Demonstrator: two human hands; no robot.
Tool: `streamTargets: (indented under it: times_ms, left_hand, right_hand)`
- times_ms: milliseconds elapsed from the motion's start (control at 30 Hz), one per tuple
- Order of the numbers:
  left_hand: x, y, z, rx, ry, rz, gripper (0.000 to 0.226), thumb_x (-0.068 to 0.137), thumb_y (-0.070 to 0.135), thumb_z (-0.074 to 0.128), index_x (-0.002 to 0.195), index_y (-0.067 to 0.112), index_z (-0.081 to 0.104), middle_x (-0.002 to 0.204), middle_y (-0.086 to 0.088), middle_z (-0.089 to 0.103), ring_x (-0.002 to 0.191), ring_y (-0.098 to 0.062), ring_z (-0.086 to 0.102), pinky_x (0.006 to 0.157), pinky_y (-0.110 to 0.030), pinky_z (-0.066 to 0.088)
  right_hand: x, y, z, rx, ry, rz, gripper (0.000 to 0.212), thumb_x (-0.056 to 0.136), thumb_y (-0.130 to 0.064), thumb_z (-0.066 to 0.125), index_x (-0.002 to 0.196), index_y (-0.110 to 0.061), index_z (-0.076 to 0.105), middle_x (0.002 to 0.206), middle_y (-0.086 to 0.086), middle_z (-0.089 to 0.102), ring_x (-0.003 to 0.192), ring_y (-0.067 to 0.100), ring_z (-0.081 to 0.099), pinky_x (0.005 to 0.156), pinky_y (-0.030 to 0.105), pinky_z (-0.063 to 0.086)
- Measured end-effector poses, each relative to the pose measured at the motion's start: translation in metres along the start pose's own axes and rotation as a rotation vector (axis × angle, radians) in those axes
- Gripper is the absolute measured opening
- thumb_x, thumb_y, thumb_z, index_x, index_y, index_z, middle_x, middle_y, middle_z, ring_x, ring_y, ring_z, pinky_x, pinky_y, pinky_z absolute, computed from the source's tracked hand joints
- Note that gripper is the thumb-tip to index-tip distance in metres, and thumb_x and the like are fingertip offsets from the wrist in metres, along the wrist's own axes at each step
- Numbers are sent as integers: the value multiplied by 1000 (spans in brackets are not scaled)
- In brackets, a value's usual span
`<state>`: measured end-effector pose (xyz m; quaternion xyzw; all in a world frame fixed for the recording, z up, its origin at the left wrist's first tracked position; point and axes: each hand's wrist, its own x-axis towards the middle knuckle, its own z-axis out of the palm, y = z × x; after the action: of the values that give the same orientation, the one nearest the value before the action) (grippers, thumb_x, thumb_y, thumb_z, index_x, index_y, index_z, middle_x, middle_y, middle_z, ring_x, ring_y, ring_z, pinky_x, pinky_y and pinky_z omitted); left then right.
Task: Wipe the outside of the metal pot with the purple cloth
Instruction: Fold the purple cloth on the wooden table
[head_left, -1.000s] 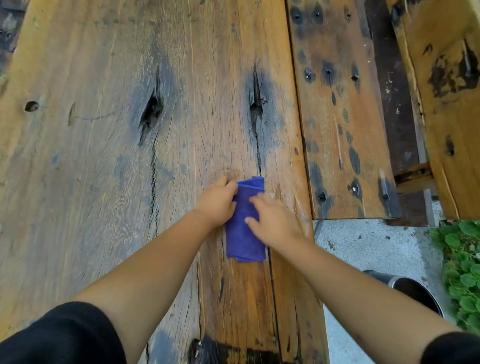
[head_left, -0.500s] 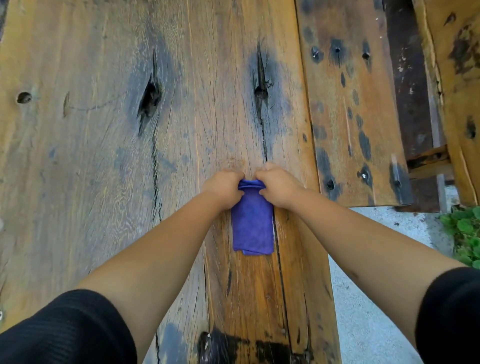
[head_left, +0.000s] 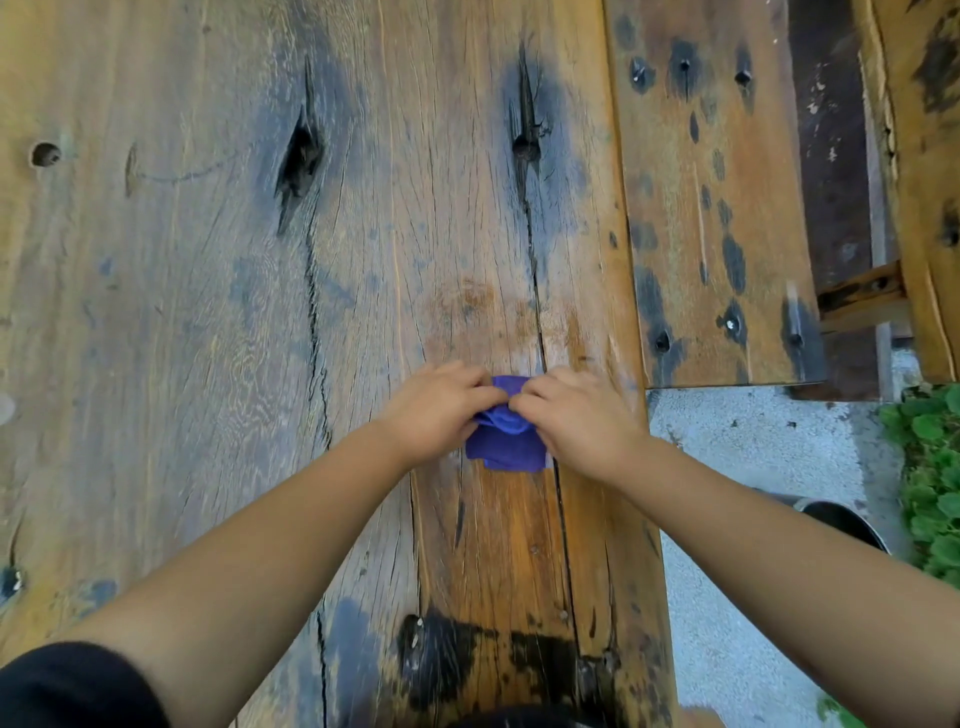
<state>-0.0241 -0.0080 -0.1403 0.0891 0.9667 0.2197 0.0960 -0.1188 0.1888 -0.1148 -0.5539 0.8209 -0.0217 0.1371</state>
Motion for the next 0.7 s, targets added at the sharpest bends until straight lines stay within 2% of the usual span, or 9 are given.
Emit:
streamTargets:
  times_ms: [100, 200, 300, 367, 400, 467, 533, 600, 700]
  left_hand:
    - [-20, 7, 15, 279, -106, -59, 39, 83, 24, 65, 123, 26, 64, 121, -3, 61, 108, -28, 57, 79, -41, 38]
    - [-35, 14, 23, 301, -100, -87, 50, 77, 38, 62, 125, 22, 63, 128, -5, 59, 112, -29, 56, 81, -43, 39]
    - [-30, 18, 20, 175, -51, -180, 50, 83, 54, 48, 119, 25, 68, 123, 1, 60, 111, -26, 53, 85, -42, 38]
    - [-16, 21, 16, 61, -6, -282, 41, 87, 53, 47, 107, 25, 68, 111, 4, 58, 104, -22, 53, 84, -39, 38]
    - [-7, 21, 15, 4, 30, -331, 35, 88, 49, 51, 106, 23, 65, 109, 3, 56, 101, -22, 52, 83, -39, 40]
    - [8, 20, 16, -58, 55, -398, 36, 89, 42, 56, 117, 21, 56, 119, 2, 54, 107, -23, 51, 87, -40, 43]
    - [19, 18, 19, -56, -63, -433, 47, 90, 42, 57, 132, 23, 48, 132, 1, 52, 119, -25, 47, 95, -44, 41]
    - [25, 16, 20, -18, -203, -458, 47, 92, 46, 55, 134, 26, 49, 128, 1, 54, 121, -26, 46, 97, -46, 36]
    - [22, 17, 17, -40, -238, -399, 35, 89, 43, 60, 118, 24, 57, 113, 0, 56, 111, -24, 50, 93, -44, 39]
  right_hand:
    - [-15, -15, 19, 60, -233, -4, 50, 87, -34, 61, 133, -18, 51, 136, 6, 49, 123, 28, 44, 95, 43, 42]
    - [-25, -23, 29, 26, -252, 26, 63, 92, -55, 47, 143, -19, 42, 151, 7, 39, 134, 25, 37, 102, 46, 39]
    - [-18, -16, 25, 201, -198, 86, 49, 96, -51, 43, 133, -22, 54, 140, 2, 55, 125, 21, 47, 97, 43, 44]
    - [-7, -6, 21, 361, -129, 164, 40, 96, -42, 50, 129, -20, 55, 127, 1, 62, 117, 22, 52, 94, 40, 47]
    - [-2, -4, 21, 383, -94, 205, 42, 95, -39, 54, 132, -20, 52, 128, 1, 59, 117, 23, 50, 96, 40, 45]
    - [5, 0, 25, 290, -85, 297, 58, 89, -42, 61, 140, -22, 43, 137, 1, 47, 124, 25, 41, 102, 42, 38]
    - [9, 3, 28, 236, -182, 424, 68, 83, -51, 64, 141, -26, 39, 146, 2, 35, 133, 28, 30, 106, 46, 29]
    - [12, 4, 29, 263, -241, 481, 60, 80, -55, 63, 131, -28, 48, 146, 2, 34, 135, 28, 24, 104, 47, 26]
    - [8, 2, 28, 304, -216, 428, 37, 78, -49, 65, 105, -28, 52, 121, -4, 49, 120, 23, 36, 94, 42, 28]
